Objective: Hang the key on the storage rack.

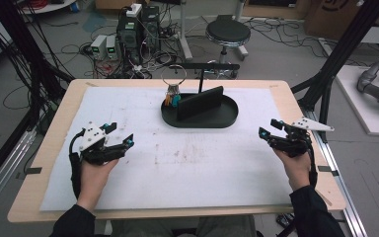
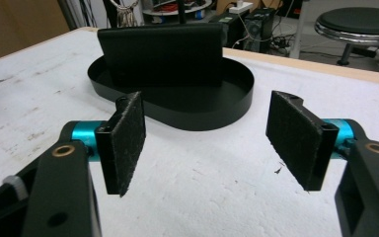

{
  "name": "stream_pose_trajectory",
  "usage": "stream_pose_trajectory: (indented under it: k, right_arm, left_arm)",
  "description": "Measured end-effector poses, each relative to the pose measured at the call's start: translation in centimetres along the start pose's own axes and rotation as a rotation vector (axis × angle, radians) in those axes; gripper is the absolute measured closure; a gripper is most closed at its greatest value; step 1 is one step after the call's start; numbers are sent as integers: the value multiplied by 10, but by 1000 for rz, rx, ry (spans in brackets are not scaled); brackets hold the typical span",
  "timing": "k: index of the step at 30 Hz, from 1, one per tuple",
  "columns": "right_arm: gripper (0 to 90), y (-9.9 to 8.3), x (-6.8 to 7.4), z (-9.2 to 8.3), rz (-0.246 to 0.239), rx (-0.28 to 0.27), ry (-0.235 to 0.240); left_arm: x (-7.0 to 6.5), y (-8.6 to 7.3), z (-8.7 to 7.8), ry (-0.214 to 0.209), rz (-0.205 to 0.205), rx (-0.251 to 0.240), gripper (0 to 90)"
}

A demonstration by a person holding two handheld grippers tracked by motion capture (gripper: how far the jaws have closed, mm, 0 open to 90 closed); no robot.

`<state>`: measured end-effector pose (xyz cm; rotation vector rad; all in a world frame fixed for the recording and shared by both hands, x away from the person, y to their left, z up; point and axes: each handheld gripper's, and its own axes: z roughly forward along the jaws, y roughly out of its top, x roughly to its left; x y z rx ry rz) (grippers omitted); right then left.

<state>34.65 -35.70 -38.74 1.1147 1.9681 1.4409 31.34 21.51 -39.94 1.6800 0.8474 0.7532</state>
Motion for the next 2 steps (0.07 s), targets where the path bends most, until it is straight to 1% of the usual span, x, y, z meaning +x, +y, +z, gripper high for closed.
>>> stream_pose_trajectory:
  k: [2]
  right_arm:
    - [307,0,-1,-1,3,-1,-4]
  left_arm:
    - [2,-1,1,-1,-7,2,271]
